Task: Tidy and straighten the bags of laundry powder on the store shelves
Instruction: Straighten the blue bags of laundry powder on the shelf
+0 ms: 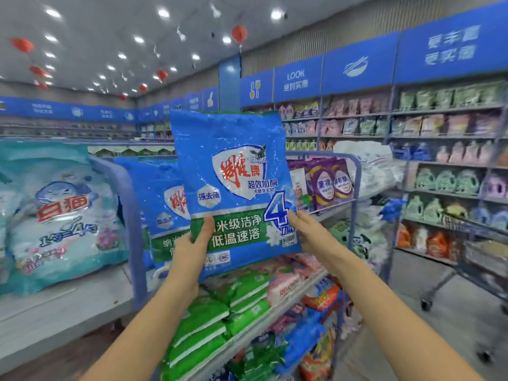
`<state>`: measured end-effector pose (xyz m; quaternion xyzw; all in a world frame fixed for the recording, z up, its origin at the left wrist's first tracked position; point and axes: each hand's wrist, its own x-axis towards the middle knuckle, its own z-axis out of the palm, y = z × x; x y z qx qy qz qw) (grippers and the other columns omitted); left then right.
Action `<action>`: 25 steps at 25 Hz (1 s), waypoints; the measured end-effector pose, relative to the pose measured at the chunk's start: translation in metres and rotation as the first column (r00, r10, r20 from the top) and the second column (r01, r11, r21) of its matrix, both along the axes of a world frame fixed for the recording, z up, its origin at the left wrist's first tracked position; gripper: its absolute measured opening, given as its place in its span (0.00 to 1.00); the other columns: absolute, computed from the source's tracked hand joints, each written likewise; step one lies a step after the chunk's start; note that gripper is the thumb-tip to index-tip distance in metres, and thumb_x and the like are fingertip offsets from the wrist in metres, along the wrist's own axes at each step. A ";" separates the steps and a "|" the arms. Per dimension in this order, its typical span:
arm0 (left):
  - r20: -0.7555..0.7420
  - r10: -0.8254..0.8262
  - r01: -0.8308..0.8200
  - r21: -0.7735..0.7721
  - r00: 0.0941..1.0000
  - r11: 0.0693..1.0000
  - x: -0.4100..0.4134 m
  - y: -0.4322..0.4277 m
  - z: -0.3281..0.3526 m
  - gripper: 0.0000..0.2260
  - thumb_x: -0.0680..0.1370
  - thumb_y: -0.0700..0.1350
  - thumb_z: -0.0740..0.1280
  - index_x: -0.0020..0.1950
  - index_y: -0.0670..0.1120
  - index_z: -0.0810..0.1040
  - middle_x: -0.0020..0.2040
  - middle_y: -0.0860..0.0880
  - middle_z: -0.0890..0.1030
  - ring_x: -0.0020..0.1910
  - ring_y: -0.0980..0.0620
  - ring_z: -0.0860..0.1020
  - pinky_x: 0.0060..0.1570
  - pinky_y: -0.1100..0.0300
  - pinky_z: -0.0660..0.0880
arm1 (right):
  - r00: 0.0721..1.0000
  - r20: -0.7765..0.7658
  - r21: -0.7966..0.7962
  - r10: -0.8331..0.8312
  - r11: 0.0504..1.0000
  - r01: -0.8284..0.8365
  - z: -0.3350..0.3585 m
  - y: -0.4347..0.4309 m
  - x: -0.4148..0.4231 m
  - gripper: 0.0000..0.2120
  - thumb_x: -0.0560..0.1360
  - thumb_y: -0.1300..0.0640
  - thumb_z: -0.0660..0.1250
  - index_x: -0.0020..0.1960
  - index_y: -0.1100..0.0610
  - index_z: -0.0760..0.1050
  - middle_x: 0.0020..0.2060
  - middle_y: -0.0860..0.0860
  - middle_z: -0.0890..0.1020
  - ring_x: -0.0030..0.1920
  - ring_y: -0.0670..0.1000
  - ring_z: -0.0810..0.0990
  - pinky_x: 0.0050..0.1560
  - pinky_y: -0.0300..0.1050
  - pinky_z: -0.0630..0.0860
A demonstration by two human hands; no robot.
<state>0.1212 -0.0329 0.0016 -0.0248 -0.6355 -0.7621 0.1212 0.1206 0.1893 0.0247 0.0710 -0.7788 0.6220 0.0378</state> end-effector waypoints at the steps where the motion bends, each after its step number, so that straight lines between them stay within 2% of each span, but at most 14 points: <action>1: 0.008 0.011 -0.011 -0.010 1.000 1.000 -0.015 0.017 0.005 0.41 0.53 0.73 0.68 0.53 0.43 0.77 0.53 0.44 0.81 0.55 0.41 0.78 0.60 0.41 0.72 | 0.998 -0.018 0.081 0.054 0.995 -0.053 0.003 0.023 -0.011 0.20 0.75 0.43 0.62 0.65 0.47 0.64 0.59 0.43 0.73 0.58 0.46 0.74 0.62 0.44 0.70; 3: 0.066 -0.026 0.028 -0.040 0.997 0.999 -0.041 0.039 0.015 0.49 0.51 0.76 0.68 0.61 0.45 0.75 0.58 0.45 0.80 0.58 0.42 0.77 0.61 0.41 0.71 | 0.988 -0.098 0.159 0.118 0.982 -0.101 0.006 0.051 -0.037 0.13 0.76 0.52 0.65 0.59 0.49 0.69 0.54 0.45 0.80 0.50 0.43 0.79 0.53 0.39 0.76; 4: 0.091 -0.090 0.093 -0.030 0.992 0.995 -0.054 0.047 0.020 0.48 0.53 0.73 0.70 0.63 0.45 0.74 0.57 0.45 0.80 0.57 0.42 0.78 0.60 0.42 0.72 | 0.981 -0.145 0.168 0.129 0.980 -0.104 0.006 0.062 -0.056 0.12 0.75 0.54 0.67 0.57 0.52 0.72 0.53 0.49 0.81 0.49 0.45 0.80 0.51 0.38 0.77; 6: 0.125 -0.222 0.231 -0.061 0.967 0.971 -0.072 0.061 0.031 0.37 0.60 0.59 0.74 0.64 0.42 0.73 0.53 0.46 0.82 0.52 0.46 0.79 0.57 0.47 0.75 | 0.970 -0.198 0.174 0.144 0.979 -0.110 0.010 0.076 -0.092 0.13 0.74 0.54 0.69 0.57 0.57 0.74 0.52 0.52 0.82 0.50 0.49 0.80 0.47 0.36 0.77; 8: 0.151 -0.279 0.310 -0.263 0.949 0.914 -0.088 0.069 0.034 0.25 0.65 0.51 0.76 0.58 0.44 0.74 0.50 0.49 0.81 0.44 0.55 0.79 0.46 0.61 0.75 | 0.967 -0.204 0.181 0.151 0.977 -0.114 0.013 0.084 -0.122 0.13 0.74 0.55 0.69 0.57 0.57 0.74 0.50 0.51 0.81 0.47 0.46 0.80 0.42 0.31 0.75; 10: 0.133 -0.146 0.192 -0.476 0.980 0.858 -0.104 0.073 0.031 0.14 0.73 0.46 0.71 0.56 0.48 0.72 0.44 0.52 0.79 0.29 0.63 0.73 0.30 0.69 0.69 | 0.962 -0.203 0.179 0.182 0.973 -0.146 0.015 0.088 -0.151 0.11 0.74 0.56 0.69 0.55 0.54 0.74 0.48 0.49 0.81 0.47 0.45 0.79 0.45 0.34 0.74; 11: 0.070 -0.059 0.087 -0.541 0.996 0.836 -0.116 0.073 0.027 0.13 0.75 0.45 0.69 0.57 0.48 0.71 0.43 0.53 0.78 0.26 0.64 0.71 0.27 0.71 0.67 | 0.958 -0.205 0.181 0.200 0.970 -0.164 0.016 0.088 -0.164 0.10 0.73 0.57 0.70 0.53 0.52 0.74 0.48 0.49 0.81 0.49 0.47 0.79 0.49 0.39 0.75; 12: 0.010 0.011 -0.004 -0.565 1.000 0.825 -0.123 0.074 0.025 0.14 0.75 0.43 0.69 0.58 0.48 0.70 0.43 0.55 0.78 0.28 0.66 0.72 0.28 0.72 0.68 | 0.955 -0.210 0.193 0.208 0.967 -0.168 0.015 0.087 -0.177 0.10 0.72 0.57 0.71 0.51 0.51 0.74 0.48 0.49 0.81 0.50 0.50 0.79 0.52 0.44 0.75; 14: -0.092 0.115 -0.146 -0.541 0.989 0.828 -0.135 0.075 0.018 0.16 0.74 0.42 0.71 0.58 0.48 0.70 0.46 0.56 0.77 0.40 0.63 0.76 0.36 0.72 0.71 | 0.945 -0.230 0.227 0.234 0.957 -0.182 0.008 0.083 -0.199 0.09 0.71 0.57 0.72 0.49 0.53 0.75 0.46 0.52 0.82 0.48 0.53 0.80 0.50 0.44 0.77; 16: -0.145 0.197 -0.244 -0.560 0.970 0.792 -0.150 0.075 0.007 0.17 0.71 0.42 0.73 0.56 0.49 0.71 0.46 0.55 0.78 0.46 0.55 0.78 0.46 0.63 0.75 | 0.939 -0.219 0.219 0.263 0.952 -0.216 0.000 0.080 -0.218 0.08 0.71 0.58 0.72 0.46 0.53 0.75 0.43 0.50 0.82 0.43 0.47 0.80 0.42 0.34 0.75; 18: -0.185 0.262 -0.319 -0.617 0.947 0.719 -0.163 0.076 -0.005 0.19 0.69 0.45 0.76 0.54 0.49 0.71 0.45 0.54 0.79 0.47 0.52 0.78 0.51 0.54 0.76 | 0.933 -0.198 0.217 0.302 0.941 -0.259 -0.006 0.081 -0.235 0.10 0.70 0.62 0.73 0.46 0.53 0.74 0.41 0.47 0.81 0.38 0.40 0.80 0.36 0.28 0.73; 21: -0.238 0.359 -0.406 -0.748 0.902 0.525 -0.175 0.078 -0.016 0.21 0.67 0.51 0.76 0.52 0.47 0.69 0.42 0.51 0.78 0.44 0.48 0.78 0.44 0.52 0.75 | 0.921 -0.185 0.251 0.344 0.922 -0.294 -0.016 0.083 -0.259 0.14 0.67 0.65 0.75 0.44 0.53 0.72 0.39 0.48 0.81 0.39 0.45 0.81 0.38 0.32 0.77; 24: -0.237 0.415 -0.397 -0.846 0.878 0.356 -0.177 0.080 -0.023 0.23 0.67 0.57 0.74 0.49 0.45 0.67 0.39 0.50 0.76 0.42 0.46 0.77 0.40 0.52 0.73 | 0.903 -0.186 0.354 0.387 0.884 -0.306 -0.028 0.082 -0.278 0.17 0.65 0.61 0.78 0.45 0.52 0.72 0.40 0.51 0.83 0.40 0.48 0.82 0.43 0.40 0.79; 25: -0.230 0.425 -0.383 -0.866 0.875 0.320 -0.177 0.081 -0.022 0.24 0.67 0.58 0.74 0.48 0.45 0.67 0.38 0.50 0.75 0.42 0.46 0.76 0.39 0.53 0.71 | 0.895 -0.191 0.369 0.404 0.874 -0.316 -0.031 0.082 -0.284 0.17 0.64 0.60 0.78 0.46 0.52 0.72 0.41 0.50 0.83 0.40 0.46 0.82 0.42 0.39 0.79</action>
